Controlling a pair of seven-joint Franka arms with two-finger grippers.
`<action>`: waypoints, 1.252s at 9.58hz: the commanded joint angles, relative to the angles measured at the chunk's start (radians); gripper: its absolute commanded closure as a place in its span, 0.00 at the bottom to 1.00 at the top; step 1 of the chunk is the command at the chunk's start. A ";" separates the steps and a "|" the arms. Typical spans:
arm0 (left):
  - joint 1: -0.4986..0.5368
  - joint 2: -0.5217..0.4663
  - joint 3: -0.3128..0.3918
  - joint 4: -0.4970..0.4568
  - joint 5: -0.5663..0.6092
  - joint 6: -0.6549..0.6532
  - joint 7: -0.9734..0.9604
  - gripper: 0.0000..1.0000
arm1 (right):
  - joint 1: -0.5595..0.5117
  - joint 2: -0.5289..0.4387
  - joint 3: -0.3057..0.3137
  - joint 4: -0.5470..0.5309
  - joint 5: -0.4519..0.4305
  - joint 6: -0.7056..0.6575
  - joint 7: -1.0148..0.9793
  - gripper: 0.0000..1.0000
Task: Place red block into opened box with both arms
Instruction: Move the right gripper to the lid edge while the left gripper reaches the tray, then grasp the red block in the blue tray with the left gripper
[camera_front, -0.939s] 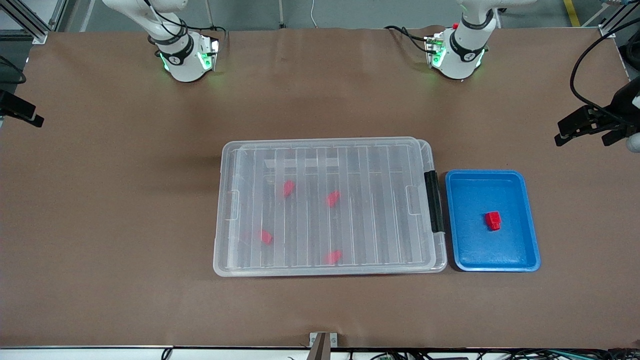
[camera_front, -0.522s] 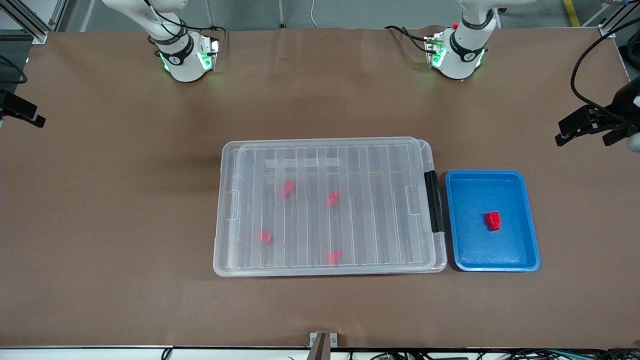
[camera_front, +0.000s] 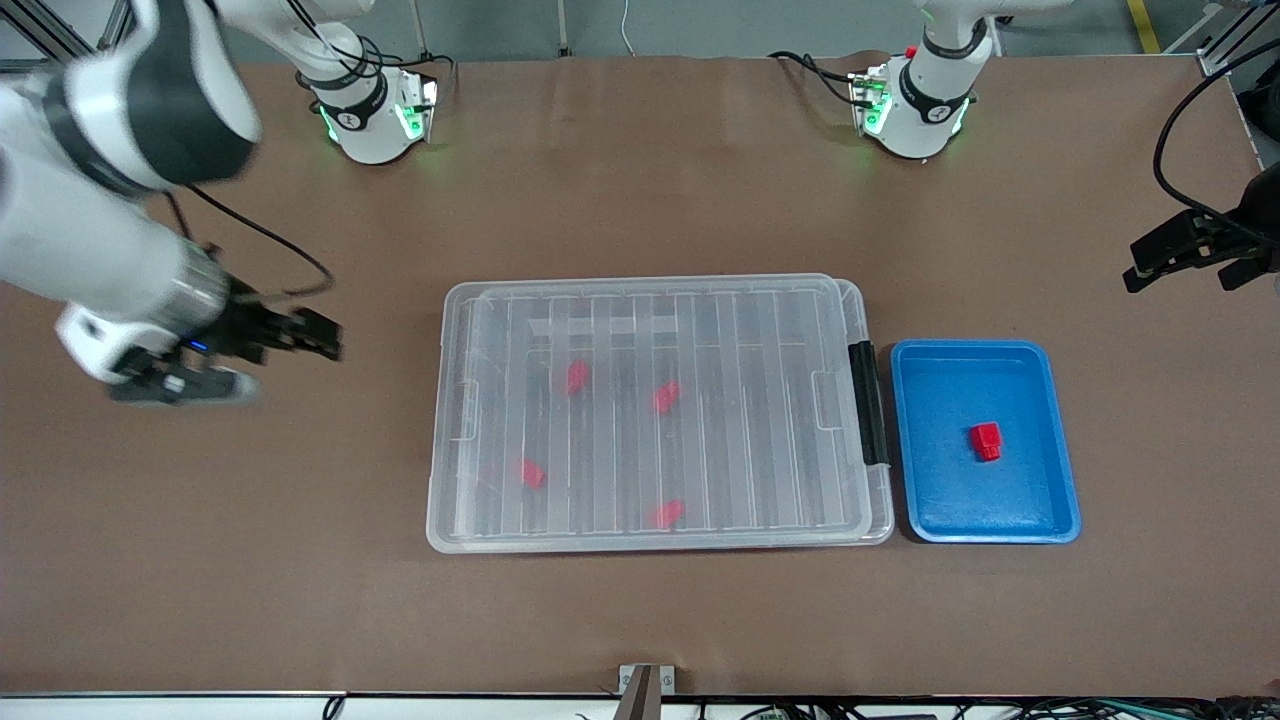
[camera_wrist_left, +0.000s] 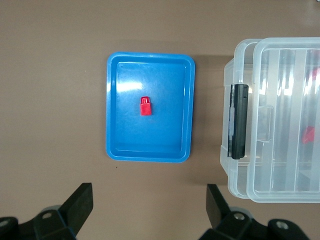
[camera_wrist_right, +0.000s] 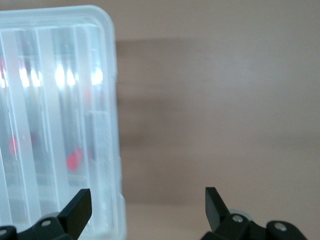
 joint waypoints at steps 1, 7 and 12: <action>-0.001 0.033 0.003 -0.022 0.007 0.010 0.011 0.00 | 0.064 0.127 0.010 0.041 -0.049 0.100 0.080 0.00; 0.011 0.242 0.032 -0.224 0.027 0.351 0.026 0.00 | 0.077 0.235 0.010 0.039 -0.168 0.200 0.075 0.00; 0.027 0.447 0.060 -0.396 -0.032 0.791 -0.009 0.00 | 0.072 0.267 0.010 0.039 -0.191 0.218 0.046 0.00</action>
